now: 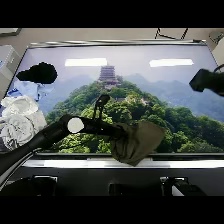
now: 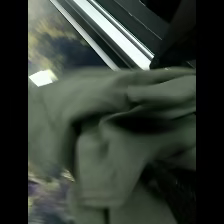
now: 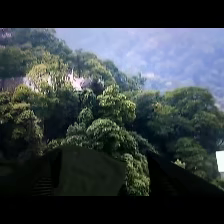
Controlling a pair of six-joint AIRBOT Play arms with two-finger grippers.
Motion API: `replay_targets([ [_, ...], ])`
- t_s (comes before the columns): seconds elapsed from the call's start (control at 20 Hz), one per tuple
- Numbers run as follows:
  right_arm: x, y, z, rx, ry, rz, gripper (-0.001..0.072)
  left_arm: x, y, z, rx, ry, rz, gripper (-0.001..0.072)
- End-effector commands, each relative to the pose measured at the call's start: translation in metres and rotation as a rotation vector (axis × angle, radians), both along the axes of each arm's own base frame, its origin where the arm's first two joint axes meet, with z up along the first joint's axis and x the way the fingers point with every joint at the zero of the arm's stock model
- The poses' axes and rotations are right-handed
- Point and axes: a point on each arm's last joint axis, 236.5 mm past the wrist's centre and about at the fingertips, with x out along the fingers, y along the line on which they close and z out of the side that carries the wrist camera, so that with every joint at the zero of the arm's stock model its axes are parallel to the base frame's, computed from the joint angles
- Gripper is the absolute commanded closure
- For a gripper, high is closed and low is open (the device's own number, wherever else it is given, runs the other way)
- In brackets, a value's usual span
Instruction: Fold the clothes and pants, and hang the long-sleeved shirts on hangers.
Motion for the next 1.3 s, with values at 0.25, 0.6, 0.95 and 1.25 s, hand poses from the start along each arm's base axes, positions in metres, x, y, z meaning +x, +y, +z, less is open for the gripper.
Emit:
replay_targets([
  [0.25,-0.002,0.003,-0.164,0.231,0.468,0.012,0.0043,0.053,0.148,0.005,0.103,0.198,0.108,-0.0002],
  [0.6,-0.054,-0.037,-0.237,0.366,0.722,-0.09,0.0047,0.028,0.13,-0.065,-0.124,0.431,0.304,-0.0001],
  [0.95,-0.079,-0.022,-0.289,0.408,0.772,-0.11,0.0045,0.024,0.077,-0.109,-0.185,0.518,0.35,0.0],
  [1.25,-0.092,-0.017,-0.314,0.417,0.786,-0.138,0.0021,0.024,0.064,-0.12,-0.201,0.535,0.381,0.033],
])
